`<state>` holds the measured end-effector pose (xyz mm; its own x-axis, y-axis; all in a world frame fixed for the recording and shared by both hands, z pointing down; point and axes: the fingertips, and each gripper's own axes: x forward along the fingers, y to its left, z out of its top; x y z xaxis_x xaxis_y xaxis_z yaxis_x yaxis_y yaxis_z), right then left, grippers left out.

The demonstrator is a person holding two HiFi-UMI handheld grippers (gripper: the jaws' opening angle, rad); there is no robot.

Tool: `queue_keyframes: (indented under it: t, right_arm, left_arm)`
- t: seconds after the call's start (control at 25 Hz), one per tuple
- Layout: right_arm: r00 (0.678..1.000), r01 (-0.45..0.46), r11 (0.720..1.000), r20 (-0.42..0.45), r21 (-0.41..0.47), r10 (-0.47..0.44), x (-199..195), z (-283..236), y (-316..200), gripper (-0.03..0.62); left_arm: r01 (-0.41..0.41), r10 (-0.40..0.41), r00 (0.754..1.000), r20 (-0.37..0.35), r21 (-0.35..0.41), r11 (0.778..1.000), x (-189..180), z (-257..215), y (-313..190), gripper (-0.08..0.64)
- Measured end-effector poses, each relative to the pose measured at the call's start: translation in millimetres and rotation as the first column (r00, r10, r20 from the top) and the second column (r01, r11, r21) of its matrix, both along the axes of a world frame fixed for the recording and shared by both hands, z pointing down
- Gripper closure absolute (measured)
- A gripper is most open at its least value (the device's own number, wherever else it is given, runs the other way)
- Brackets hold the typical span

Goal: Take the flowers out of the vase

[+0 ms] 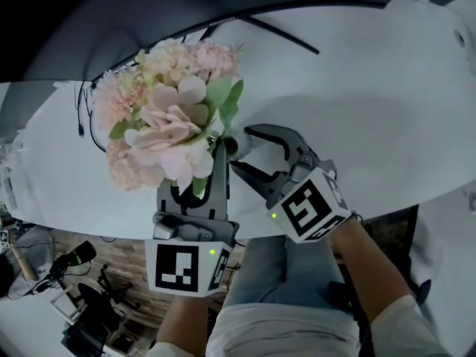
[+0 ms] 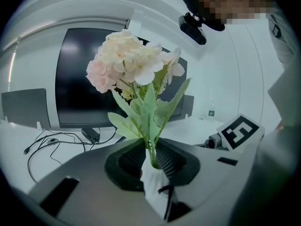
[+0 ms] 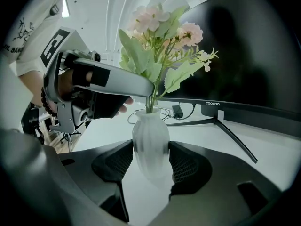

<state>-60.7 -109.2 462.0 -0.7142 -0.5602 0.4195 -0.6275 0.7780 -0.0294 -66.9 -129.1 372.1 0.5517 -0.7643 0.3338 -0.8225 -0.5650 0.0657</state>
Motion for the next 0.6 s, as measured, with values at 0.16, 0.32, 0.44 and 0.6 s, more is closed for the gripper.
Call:
queue_keyframes:
  t: [0.16,0.32,0.44,0.6]
  right_arm:
    - [1.0,0.005,1.0,0.002,-0.003,-0.005,3.6,6.5,1.5,0.331]
    - [1.0,0.0,1.0,0.005,-0.008,0.0,6.7,13.2,-1.0,0.331]
    - [1.0,0.003,1.0,0.002,-0.011,-0.003,10.3,20.1,-1.4,0.331]
    - [1.0,0.006,1.0,0.002,-0.012,-0.006,13.3,30.9,-3.8,0.331]
  left_arm:
    - [0.008,-0.008,1.0,-0.005,0.017,1.0,1.1,-2.4,0.8,0.491]
    - [0.018,-0.018,1.0,-0.003,0.023,1.0,0.2,-1.5,0.6,0.491]
    - [0.022,-0.022,1.0,-0.004,0.034,0.999,1.2,-2.5,-0.3,0.492]
    - [0.028,-0.028,1.0,-0.004,0.046,0.999,1.2,-2.7,-1.6,0.494]
